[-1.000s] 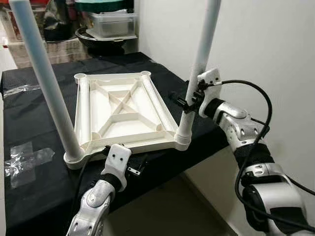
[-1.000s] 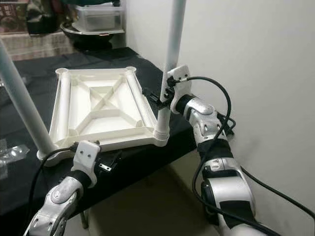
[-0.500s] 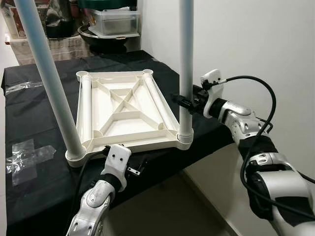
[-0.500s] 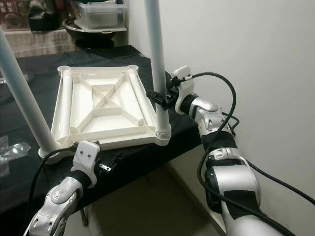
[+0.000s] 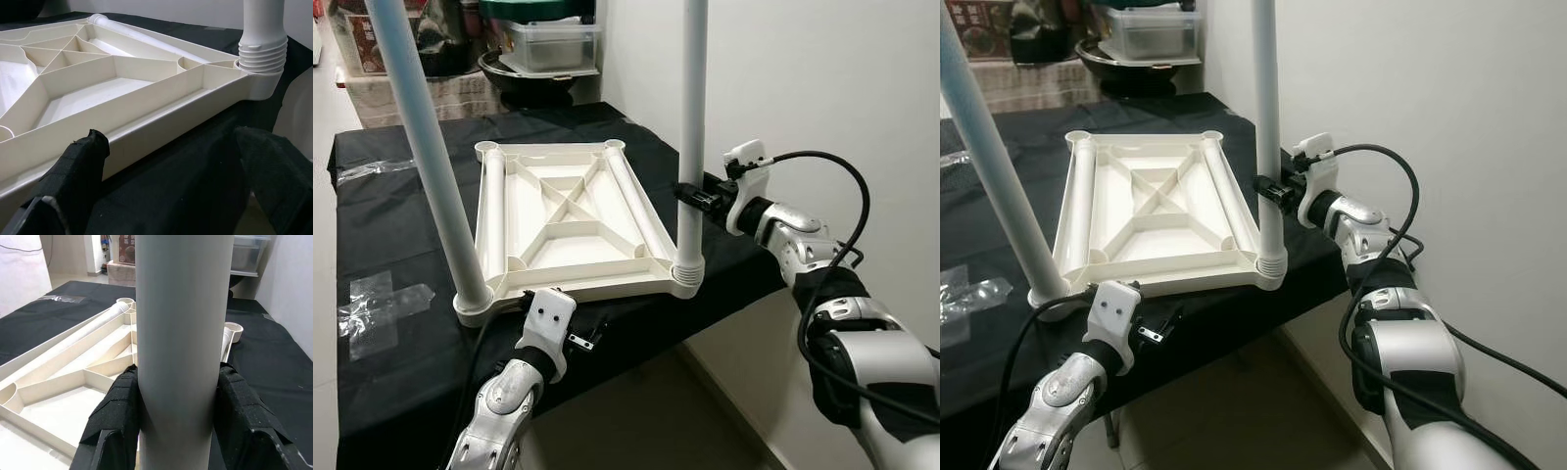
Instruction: Building children table
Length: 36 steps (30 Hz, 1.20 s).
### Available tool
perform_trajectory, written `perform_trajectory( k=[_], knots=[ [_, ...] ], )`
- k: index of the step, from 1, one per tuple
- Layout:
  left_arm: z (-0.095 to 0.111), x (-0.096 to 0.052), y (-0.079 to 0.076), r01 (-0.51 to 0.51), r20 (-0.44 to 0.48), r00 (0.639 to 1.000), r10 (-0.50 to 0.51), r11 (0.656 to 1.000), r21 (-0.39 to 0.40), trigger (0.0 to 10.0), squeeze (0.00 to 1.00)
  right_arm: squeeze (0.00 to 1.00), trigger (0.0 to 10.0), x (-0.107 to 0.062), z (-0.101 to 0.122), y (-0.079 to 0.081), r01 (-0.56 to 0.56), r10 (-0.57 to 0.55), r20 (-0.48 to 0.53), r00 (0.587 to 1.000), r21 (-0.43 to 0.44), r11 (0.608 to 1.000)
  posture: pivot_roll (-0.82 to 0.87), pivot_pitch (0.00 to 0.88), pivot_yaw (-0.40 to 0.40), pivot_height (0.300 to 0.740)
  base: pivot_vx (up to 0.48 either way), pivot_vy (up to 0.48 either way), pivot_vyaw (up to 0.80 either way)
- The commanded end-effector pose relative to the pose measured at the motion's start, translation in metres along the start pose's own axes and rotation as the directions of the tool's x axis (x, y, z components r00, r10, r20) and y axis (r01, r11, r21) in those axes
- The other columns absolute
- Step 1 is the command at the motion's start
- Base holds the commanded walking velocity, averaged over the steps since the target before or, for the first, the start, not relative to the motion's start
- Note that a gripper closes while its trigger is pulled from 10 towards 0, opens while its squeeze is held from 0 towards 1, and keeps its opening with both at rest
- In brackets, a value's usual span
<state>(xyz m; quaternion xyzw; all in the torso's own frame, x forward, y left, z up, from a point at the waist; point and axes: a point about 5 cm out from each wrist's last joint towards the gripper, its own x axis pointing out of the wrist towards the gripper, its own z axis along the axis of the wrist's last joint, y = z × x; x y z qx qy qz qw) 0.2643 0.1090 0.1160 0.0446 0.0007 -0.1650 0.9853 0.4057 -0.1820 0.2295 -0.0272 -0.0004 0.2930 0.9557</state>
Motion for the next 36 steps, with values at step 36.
perform_trajectory(
  k=[36],
  knots=[
    [-0.004, -0.004, 0.003, 0.006, -0.015, 1.000, -0.005, 1.000, 0.024, 10.0, 0.00, 0.00, 0.0, -0.016, -0.082, 0.043, 0.121, -0.124, 0.043, 0.991, 0.065, 0.991, 0.01, 0.000, -0.089, 0.740, 0.000, 0.000, 0.00]
  ],
)
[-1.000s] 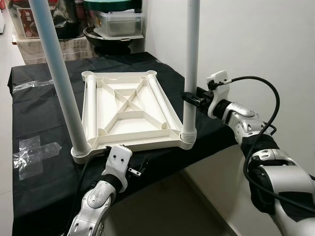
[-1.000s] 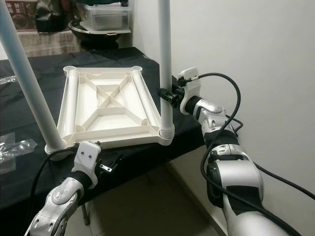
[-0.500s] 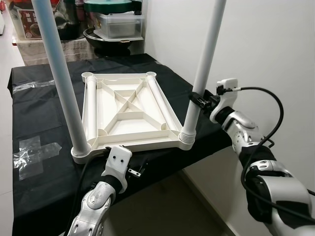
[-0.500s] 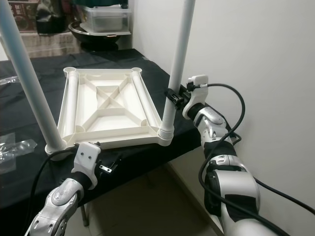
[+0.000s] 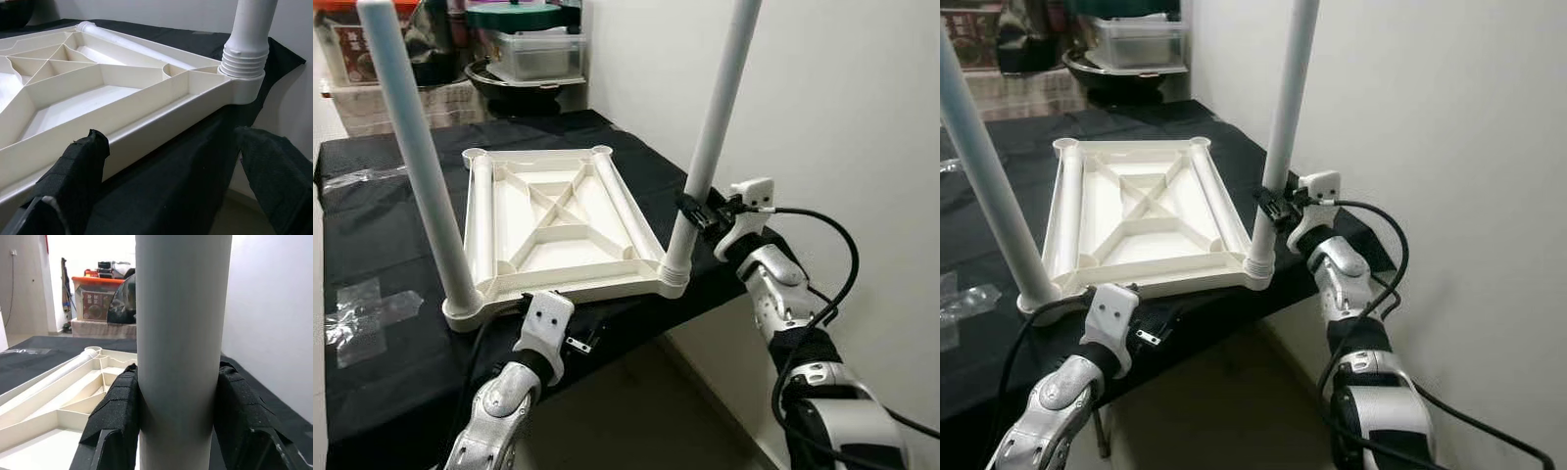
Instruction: Building children table
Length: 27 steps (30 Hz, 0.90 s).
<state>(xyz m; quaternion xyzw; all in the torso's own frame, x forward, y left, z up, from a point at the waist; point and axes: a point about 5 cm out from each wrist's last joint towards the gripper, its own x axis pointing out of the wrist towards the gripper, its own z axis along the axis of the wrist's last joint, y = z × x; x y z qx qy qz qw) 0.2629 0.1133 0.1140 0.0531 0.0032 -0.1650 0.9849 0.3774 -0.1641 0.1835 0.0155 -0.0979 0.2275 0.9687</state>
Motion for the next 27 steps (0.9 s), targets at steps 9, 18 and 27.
perform_trajectory(
  k=[9, 18, 27],
  knots=[
    [-0.001, 0.000, 0.000, 0.007, -0.006, 1.000, -0.007, 1.000, 0.011, 10.0, 0.00, 0.00, 0.0, -0.016, -0.044, 0.009, 0.100, -0.095, -0.212, 0.973, 0.012, 0.995, 0.01, 0.000, -0.089, 0.740, 0.000, 0.000, 0.00],
    [-0.001, 0.000, 0.001, 0.003, -0.007, 1.000, -0.003, 1.000, 0.012, 10.0, 0.00, 0.00, 0.0, -0.030, -0.059, 0.010, 0.517, -0.510, -0.316, 0.800, -0.066, 0.853, 0.01, 0.000, -0.092, 0.740, 0.000, 0.000, 0.00],
    [-0.002, -0.001, 0.004, -0.014, -0.008, 1.000, 0.014, 1.000, 0.019, 10.0, 0.00, 0.00, 0.0, -0.038, -0.051, 0.004, 0.642, -0.672, -0.250, 0.697, -0.201, 0.740, 0.01, 0.000, -0.102, 0.740, 0.000, 0.000, 0.00]
  ],
)
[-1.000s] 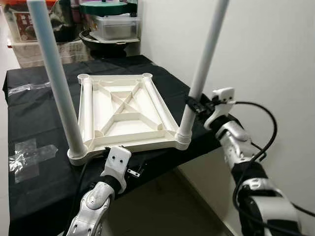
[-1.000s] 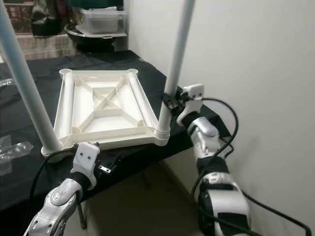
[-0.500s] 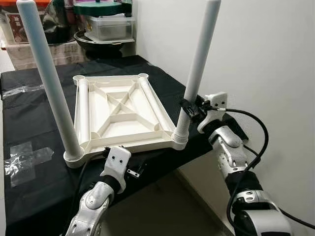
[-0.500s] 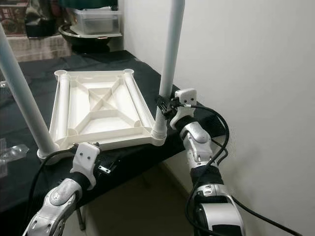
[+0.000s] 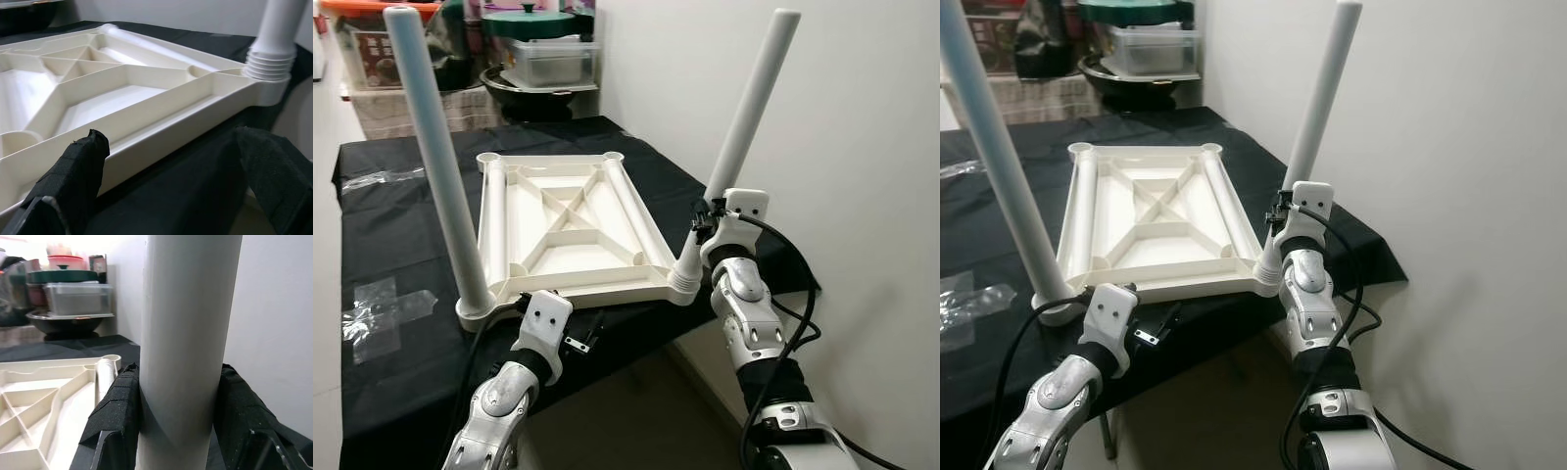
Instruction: Building children table
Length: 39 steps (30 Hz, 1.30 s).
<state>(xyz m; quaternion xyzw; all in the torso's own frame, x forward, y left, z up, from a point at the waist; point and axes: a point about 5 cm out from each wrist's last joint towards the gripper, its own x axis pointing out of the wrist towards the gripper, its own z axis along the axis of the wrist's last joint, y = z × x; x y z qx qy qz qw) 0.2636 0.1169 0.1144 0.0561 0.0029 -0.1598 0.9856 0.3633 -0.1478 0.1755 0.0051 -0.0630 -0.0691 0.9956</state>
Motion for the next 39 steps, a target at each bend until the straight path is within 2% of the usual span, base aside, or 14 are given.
perform_trajectory(
  k=[1, 6, 8, 14, 20, 28, 29, 30, 31, 39],
  knots=[
    [-0.001, 0.000, 0.000, -0.004, -0.006, 1.000, 0.005, 1.000, 0.013, 10.0, 0.00, 0.00, 0.0, -0.015, -0.046, -0.026, 0.135, -0.162, -0.211, 0.964, -0.135, 0.982, 0.01, 0.000, -0.100, 0.740, 0.000, 0.000, 0.00],
    [0.000, 0.001, 0.000, -0.007, -0.001, 1.000, 0.007, 1.000, 0.014, 10.0, 0.00, 0.00, 0.0, -0.017, -0.041, -0.019, 0.197, -0.228, -0.193, 0.954, -0.166, 0.966, 0.01, 0.000, -0.101, 0.740, 0.000, 0.000, 0.00],
    [0.000, 0.001, 0.001, -0.010, -0.001, 1.000, 0.010, 1.000, 0.015, 10.0, 0.00, 0.00, 0.0, -0.018, -0.040, -0.022, 0.260, -0.290, -0.194, 0.937, -0.163, 0.952, 0.01, 0.000, -0.101, 0.740, 0.000, 0.000, 0.00],
    [0.000, 0.001, 0.002, -0.011, -0.003, 1.000, 0.011, 1.000, 0.017, 10.0, 0.00, 0.00, 0.0, -0.019, -0.036, -0.026, 0.334, -0.354, -0.175, 0.919, -0.134, 0.933, 0.01, 0.000, -0.100, 0.740, 0.000, 0.000, 0.00],
    [0.000, 0.000, 0.002, -0.012, -0.003, 1.000, 0.012, 1.000, 0.018, 10.0, 0.00, 0.00, 0.0, -0.021, -0.035, -0.026, 0.354, -0.372, -0.168, 0.913, -0.130, 0.926, 0.01, 0.000, -0.098, 0.740, 0.000, 0.000, 0.00],
    [0.000, 0.004, 0.001, 0.002, -0.001, 1.000, -0.002, 1.000, 0.024, 10.0, 0.00, 0.00, 0.0, -0.022, -0.023, -0.021, 0.336, -0.342, -0.140, 0.929, -0.067, 0.939, 0.00, 0.000, -0.087, 0.740, 0.000, 0.000, 0.00],
    [0.000, 0.004, 0.001, 0.003, 0.000, 1.000, -0.003, 1.000, 0.024, 10.0, 0.00, 0.00, 4.4, -0.022, -0.021, -0.019, 0.328, -0.333, -0.137, 0.933, -0.056, 0.943, 0.00, 0.000, -0.087, 0.740, 0.000, 0.000, 0.00],
    [0.000, 0.005, 0.001, 0.004, 0.001, 1.000, -0.004, 1.000, 0.024, 10.0, 0.00, 0.00, 4.4, -0.022, -0.019, -0.018, 0.322, -0.326, -0.134, 0.936, -0.049, 0.945, 0.00, 0.000, -0.087, 0.740, 0.000, 0.000, 0.00],
    [0.000, 0.005, 0.001, 0.004, 0.001, 1.000, -0.004, 1.000, 0.024, 10.0, 0.00, 0.00, 10.0, -0.022, -0.016, -0.017, 0.316, -0.319, -0.123, 0.940, -0.044, 0.948, 0.00, 0.000, -0.087, 0.740, 0.000, 0.000, 0.00],
    [-0.001, 0.006, 0.000, 0.006, 0.001, 1.000, -0.006, 1.000, 0.020, 10.0, 0.00, 0.00, 10.0, -0.022, -0.008, -0.015, 0.291, -0.295, -0.069, 0.953, -0.051, 0.955, 0.00, 0.000, -0.090, 0.740, 0.000, 0.000, 0.00]
  ],
)
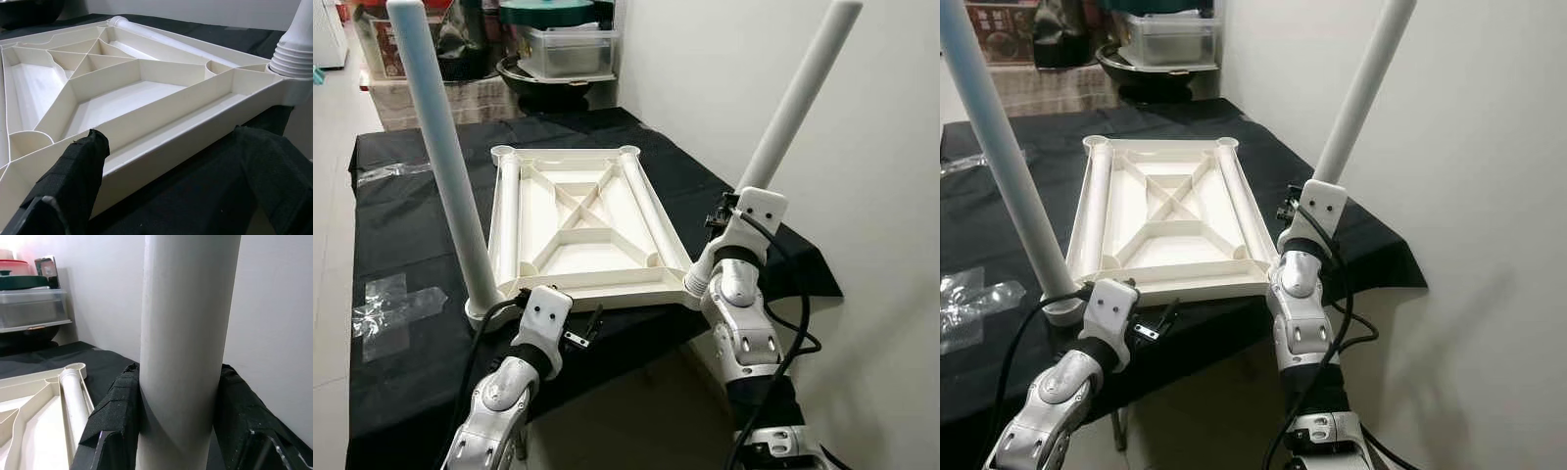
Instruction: Building children table
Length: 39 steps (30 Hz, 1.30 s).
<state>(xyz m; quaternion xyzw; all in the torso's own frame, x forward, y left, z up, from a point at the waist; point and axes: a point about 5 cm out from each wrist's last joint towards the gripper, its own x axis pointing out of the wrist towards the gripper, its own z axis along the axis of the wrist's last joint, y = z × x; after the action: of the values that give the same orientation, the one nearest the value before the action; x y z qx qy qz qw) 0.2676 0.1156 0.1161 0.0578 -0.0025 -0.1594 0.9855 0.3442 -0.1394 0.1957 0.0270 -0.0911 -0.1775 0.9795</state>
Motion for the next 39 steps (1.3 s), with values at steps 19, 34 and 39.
perform_trajectory(
  k=[19, 34, 39],
  knots=[
    [-0.002, 0.004, 0.001, 0.033, 0.004, 0.999, -0.033, 0.999, -0.006, 10.0, 0.00, 0.00, 10.0, 0.016, 0.091, 0.005, -0.297, 0.266, 0.294, 0.918, 0.064, 0.953, -0.03, 0.000, -0.082, 0.740, 0.000, 0.000, 0.00],
    [0.037, 0.006, 0.009, 0.274, 0.157, 0.952, -0.262, 0.960, -0.059, 10.0, 0.00, 0.00, 10.0, -0.007, 0.103, 0.039, -0.834, 0.797, 0.247, 0.550, 0.110, 0.541, -0.02, 0.000, -0.070, 0.740, 0.000, 0.000, 0.00],
    [0.049, 0.003, 0.016, 0.368, 0.171, 0.916, -0.363, 0.930, 0.004, 10.0, 0.00, 0.00, 10.0, -0.019, 0.091, 0.047, -0.888, 0.867, 0.194, 0.459, 0.120, 0.443, -0.03, 0.000, -0.063, 0.740, 0.000, 0.000, 0.00]
  ],
)
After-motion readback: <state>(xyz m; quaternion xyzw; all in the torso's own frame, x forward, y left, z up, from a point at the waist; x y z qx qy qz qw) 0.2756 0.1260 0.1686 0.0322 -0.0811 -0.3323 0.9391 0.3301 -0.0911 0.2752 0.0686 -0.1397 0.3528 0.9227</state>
